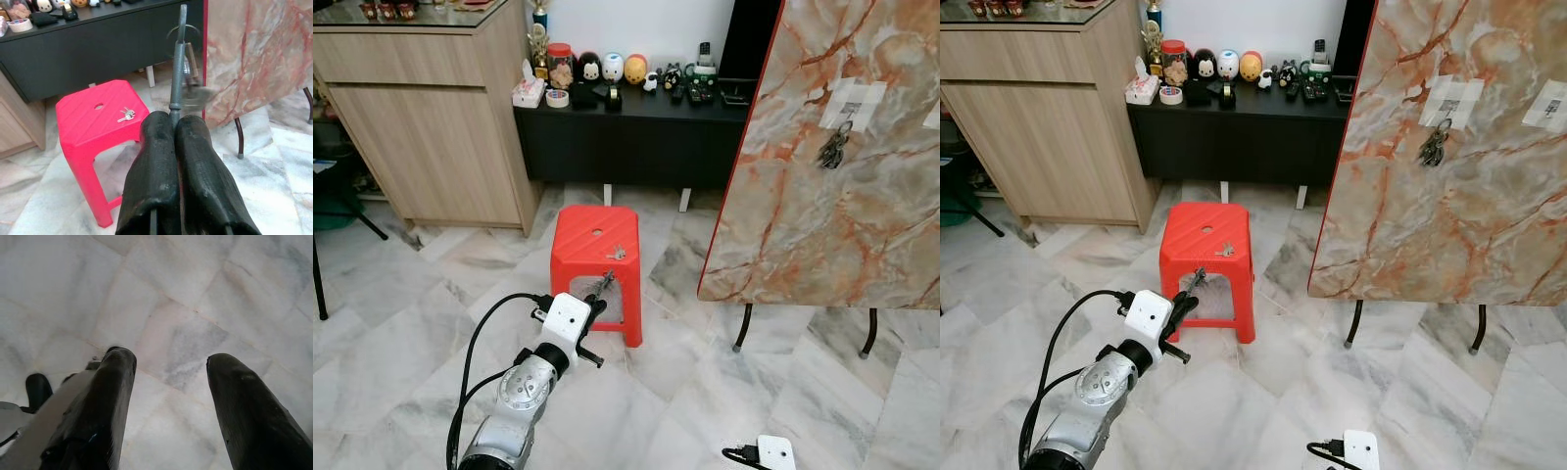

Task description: Hang keys on a hook

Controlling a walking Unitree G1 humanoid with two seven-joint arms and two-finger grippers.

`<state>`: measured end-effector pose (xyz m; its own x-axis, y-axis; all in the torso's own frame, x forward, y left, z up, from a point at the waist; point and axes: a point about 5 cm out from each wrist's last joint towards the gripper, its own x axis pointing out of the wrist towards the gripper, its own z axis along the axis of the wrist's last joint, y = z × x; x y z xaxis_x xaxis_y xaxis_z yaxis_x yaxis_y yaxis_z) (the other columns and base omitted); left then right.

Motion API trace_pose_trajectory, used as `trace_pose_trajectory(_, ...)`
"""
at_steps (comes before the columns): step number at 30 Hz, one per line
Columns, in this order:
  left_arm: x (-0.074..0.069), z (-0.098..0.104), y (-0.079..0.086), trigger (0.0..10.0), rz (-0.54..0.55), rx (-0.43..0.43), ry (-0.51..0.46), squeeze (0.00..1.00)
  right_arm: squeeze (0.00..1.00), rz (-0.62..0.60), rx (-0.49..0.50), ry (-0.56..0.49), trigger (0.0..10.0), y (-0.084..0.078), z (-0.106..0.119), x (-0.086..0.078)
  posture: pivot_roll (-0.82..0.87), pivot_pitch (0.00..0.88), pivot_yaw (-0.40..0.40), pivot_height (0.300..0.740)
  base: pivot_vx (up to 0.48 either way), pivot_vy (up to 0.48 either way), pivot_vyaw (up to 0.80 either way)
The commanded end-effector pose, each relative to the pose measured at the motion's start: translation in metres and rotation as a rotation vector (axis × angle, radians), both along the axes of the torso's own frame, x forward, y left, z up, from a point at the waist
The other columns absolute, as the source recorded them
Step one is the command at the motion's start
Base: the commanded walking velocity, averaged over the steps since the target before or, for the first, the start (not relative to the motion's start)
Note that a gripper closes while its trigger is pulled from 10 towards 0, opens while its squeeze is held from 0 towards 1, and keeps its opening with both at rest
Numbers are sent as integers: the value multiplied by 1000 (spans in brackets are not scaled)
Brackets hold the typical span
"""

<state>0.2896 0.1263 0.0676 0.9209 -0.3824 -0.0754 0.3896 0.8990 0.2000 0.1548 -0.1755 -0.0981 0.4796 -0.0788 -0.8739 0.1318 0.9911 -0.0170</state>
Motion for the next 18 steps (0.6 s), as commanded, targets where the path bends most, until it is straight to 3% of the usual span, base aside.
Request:
trace_pose_trajectory(1, 0, -5, 0, 10000, 13, 20, 21, 0, 0, 8, -9, 21, 10000, -2, -2, -4, 30, 0, -71, 740, 0, 0, 0)
trace_pose_trajectory(7, 2, -5, 2, 10000, 29, 25, 19, 0, 0, -7, -31, 41, 10000, -6, -3, -8, 19, 0, -63, 740, 0, 0, 0)
trace_pose_trajectory(18, 7, -2, 4, 10000, 43, 35, 6, 0, 0, -11, -14, 25, 10000, -2, -2, -5, 18, 0, -52, 740, 0, -276, 0)
